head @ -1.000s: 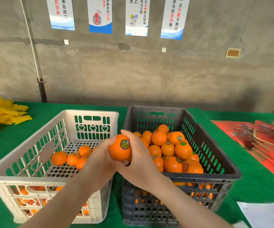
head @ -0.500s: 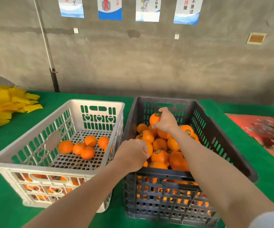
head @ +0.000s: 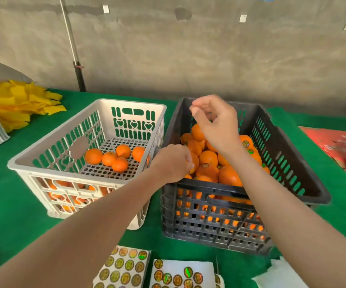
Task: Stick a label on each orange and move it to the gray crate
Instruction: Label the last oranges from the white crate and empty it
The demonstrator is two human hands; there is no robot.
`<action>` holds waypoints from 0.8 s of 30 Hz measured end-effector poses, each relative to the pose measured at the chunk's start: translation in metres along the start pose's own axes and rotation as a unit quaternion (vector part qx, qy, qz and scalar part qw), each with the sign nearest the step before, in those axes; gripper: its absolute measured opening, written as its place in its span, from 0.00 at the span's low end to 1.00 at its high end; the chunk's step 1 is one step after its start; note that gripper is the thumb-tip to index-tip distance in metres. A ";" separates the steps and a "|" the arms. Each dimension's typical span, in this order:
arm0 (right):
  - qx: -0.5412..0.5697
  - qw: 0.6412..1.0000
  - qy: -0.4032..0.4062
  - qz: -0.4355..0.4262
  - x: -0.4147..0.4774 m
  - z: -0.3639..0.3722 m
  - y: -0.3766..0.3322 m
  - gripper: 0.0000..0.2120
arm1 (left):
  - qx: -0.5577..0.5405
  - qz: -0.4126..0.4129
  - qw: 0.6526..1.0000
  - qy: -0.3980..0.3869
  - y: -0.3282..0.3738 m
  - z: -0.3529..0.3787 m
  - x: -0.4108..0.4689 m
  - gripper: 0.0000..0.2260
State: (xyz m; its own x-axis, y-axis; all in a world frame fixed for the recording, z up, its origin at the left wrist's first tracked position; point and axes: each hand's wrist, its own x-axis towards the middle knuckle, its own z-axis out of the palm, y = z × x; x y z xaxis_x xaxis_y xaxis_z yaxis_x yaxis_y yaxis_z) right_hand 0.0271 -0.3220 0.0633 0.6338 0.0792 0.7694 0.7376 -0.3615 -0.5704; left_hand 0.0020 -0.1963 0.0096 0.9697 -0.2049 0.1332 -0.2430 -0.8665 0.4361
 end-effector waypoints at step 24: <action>-0.146 0.839 -0.465 0.242 -0.254 -0.011 0.048 0.09 | -0.081 -0.030 0.994 -0.073 -0.018 0.109 -0.137 0.12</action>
State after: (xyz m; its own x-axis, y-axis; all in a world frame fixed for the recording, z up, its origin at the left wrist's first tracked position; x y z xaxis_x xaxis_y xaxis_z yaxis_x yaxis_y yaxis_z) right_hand -0.1011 -0.3693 -0.1563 0.8506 0.4992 -0.1654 0.3396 -0.7615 -0.5521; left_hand -0.1236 -0.2022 -0.1138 0.9732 -0.2289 -0.0227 -0.1740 -0.7971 0.5783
